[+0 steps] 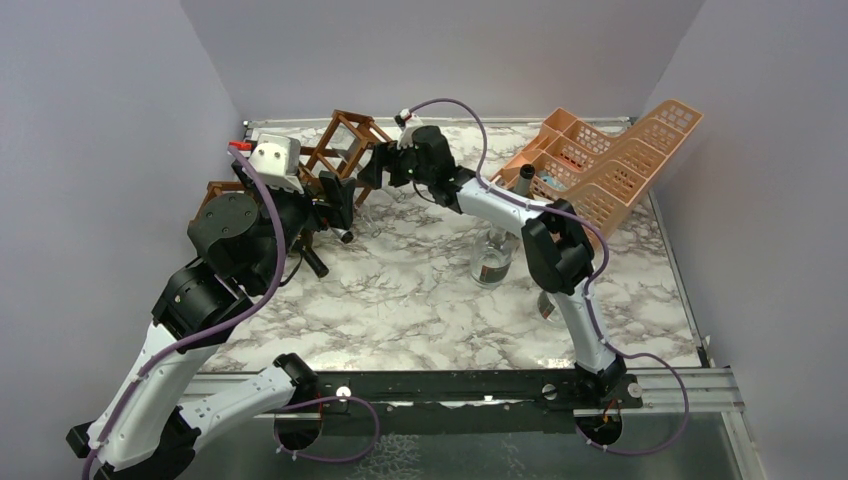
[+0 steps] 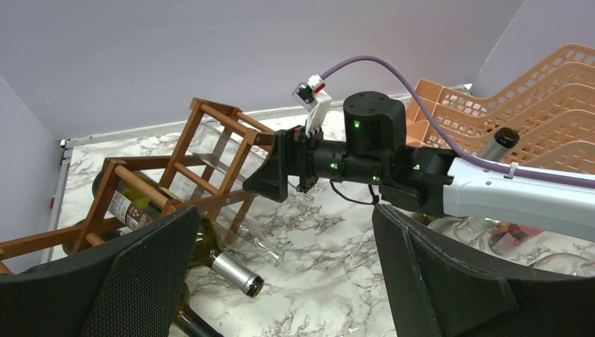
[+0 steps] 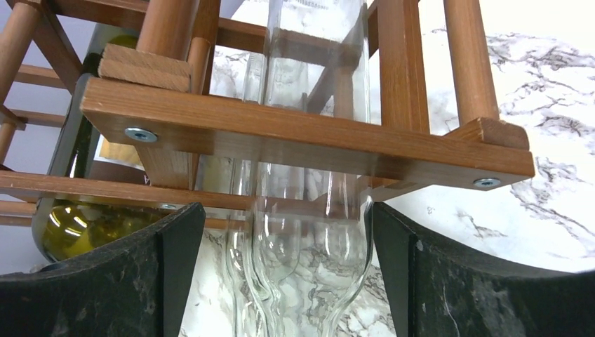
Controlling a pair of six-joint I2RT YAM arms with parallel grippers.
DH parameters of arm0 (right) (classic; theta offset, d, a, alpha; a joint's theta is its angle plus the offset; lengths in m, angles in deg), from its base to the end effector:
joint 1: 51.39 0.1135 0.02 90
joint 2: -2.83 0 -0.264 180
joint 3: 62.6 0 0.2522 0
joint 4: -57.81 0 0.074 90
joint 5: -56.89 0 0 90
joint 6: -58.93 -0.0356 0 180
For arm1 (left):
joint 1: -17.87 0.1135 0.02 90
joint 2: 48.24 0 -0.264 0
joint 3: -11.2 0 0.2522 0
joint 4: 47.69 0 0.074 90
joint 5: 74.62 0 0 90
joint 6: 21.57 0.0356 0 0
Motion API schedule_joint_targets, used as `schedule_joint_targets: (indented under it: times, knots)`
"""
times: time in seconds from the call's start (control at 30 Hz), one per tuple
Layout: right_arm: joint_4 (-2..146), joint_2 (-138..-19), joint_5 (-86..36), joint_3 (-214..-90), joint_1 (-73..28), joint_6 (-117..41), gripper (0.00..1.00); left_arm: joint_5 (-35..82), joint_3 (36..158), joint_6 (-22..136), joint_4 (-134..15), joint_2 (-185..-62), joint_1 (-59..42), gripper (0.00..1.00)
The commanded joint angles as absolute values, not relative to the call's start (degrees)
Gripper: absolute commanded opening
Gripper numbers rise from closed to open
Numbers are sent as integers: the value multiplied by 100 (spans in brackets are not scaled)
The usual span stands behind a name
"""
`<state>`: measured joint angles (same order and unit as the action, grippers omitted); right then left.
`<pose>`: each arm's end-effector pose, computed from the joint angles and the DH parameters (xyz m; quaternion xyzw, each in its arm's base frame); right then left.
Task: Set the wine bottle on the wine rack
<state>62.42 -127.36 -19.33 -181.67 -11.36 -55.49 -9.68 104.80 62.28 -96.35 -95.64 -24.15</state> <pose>0.4098 0.3553 0.2371 -0.1792 0.7743 0.4005 0.4560 0.1007 -0.0705 0.4853 0.0743 0.7169 -0.1326 0.6804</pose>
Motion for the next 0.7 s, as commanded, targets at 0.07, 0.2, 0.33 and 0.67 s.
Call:
schedule_joint_targets:
  times: [0.07,0.2,0.33,0.67]
  knots:
    - [6295,-12408,-2275,-18373,-1116,-5213,93,-1011,10579,6323,-9591,-9527,-2427,99]
    - [6523,-12080,-2538,-18343,-1113,-5038,94,-956,10609,6287,-9583,-9519,-2430,99]
    - [6691,-11663,-2733,-18186,-1113,-4850,95,-920,10600,6264,-9582,-9502,-2430,99]
    - [7588,-9754,-3417,-16862,-1113,-4208,92,-693,10383,6185,-9584,-9283,-2429,99]
